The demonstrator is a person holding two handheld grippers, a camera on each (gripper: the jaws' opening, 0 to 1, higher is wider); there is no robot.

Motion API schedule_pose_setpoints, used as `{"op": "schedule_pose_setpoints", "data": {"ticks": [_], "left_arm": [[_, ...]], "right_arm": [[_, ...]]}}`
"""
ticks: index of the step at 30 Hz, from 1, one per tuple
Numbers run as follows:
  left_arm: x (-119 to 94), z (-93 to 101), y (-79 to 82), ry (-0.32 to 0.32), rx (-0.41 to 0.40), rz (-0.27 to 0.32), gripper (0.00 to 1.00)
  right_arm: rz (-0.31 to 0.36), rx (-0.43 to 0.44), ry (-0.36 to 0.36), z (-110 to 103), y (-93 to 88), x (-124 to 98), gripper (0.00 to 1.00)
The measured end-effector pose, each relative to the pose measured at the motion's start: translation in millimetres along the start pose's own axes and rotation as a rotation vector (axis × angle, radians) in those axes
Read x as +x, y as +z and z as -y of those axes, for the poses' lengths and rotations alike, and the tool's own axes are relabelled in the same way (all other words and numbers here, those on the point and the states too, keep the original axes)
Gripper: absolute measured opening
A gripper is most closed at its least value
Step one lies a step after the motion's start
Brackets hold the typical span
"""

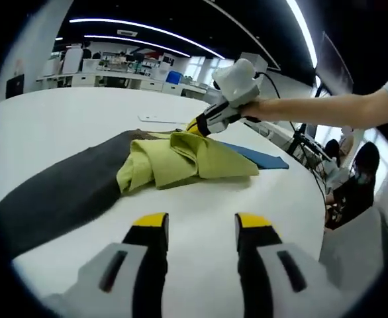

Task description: Fold the garment on the visible template until the final outline fits inside the template.

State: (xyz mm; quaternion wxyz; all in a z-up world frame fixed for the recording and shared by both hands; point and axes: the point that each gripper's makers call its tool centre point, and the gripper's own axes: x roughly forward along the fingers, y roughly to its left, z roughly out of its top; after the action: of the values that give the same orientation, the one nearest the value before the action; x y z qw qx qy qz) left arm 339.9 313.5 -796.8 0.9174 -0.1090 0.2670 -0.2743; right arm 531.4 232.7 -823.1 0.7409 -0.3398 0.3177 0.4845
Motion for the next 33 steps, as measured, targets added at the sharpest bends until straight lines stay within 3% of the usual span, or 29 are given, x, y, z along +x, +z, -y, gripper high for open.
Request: {"op": "schedule_pose_setpoints", "data": {"ticks": [3,18,25,33], "left_arm": [[1.9,-1.2,2.3,0.002,-0.011,0.003,0.37],[8.4,3.8,3.1,-0.018,-0.001,-0.008,0.37],[14.1,-2.0,3.7,-0.019,-0.006,-0.018,0.37],[21.0,-4.5,6.5,-0.023,0.000,-0.025,0.37]], "right_arm": [[-0.004,0.012,0.005,-2.9,-1.4,-1.8,0.00],[0.098,0.103,-0.041,9.9,-0.3,-33.6,0.37],[0.179,0.168,-0.017,-7.4,1.3,-58.2,0.54],[0.222,0.206,-0.024,-21.0,-11.4,-80.9,0.81]]}}
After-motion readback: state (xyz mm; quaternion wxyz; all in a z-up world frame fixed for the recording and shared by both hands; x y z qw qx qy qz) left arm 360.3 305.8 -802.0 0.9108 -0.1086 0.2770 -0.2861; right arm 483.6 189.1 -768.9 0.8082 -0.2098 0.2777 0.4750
